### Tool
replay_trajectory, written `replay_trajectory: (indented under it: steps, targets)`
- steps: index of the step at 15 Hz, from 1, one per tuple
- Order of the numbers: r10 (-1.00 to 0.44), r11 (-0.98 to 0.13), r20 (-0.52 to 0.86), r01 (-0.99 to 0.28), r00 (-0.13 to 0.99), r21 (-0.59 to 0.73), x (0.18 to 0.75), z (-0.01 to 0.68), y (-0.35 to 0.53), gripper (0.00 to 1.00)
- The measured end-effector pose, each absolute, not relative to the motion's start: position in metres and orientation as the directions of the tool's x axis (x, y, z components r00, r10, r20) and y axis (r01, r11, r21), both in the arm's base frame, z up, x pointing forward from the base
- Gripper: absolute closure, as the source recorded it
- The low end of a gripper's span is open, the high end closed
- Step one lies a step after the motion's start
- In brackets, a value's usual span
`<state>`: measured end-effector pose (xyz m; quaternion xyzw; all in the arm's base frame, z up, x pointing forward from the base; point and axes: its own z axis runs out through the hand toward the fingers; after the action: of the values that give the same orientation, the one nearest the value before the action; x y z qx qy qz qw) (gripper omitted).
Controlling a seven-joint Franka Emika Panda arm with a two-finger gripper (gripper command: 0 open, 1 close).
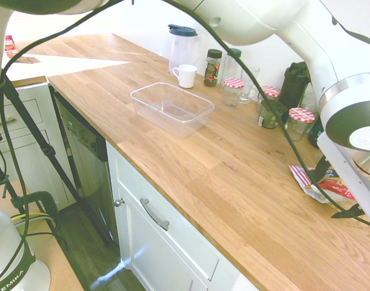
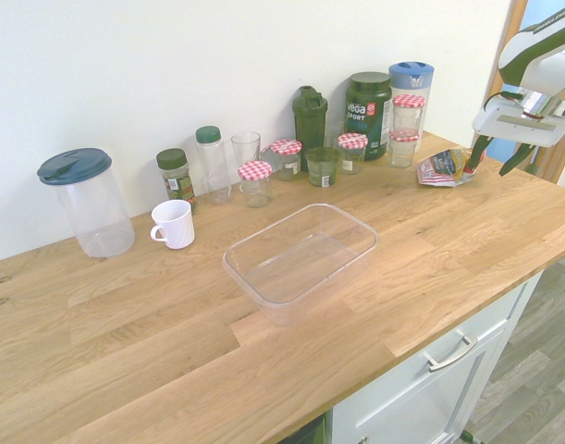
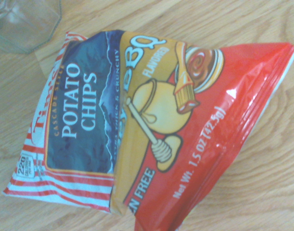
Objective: Put the chip bag into the container
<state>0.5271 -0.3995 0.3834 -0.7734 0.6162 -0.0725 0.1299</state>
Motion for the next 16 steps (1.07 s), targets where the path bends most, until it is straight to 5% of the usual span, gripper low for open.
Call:
replay_trajectory:
  steps: [16]
  targets:
    - [-0.971, -0.205, -0.054, -0.927, 0.233, -0.314, 0.529, 0.372, -0.405, 1.00]
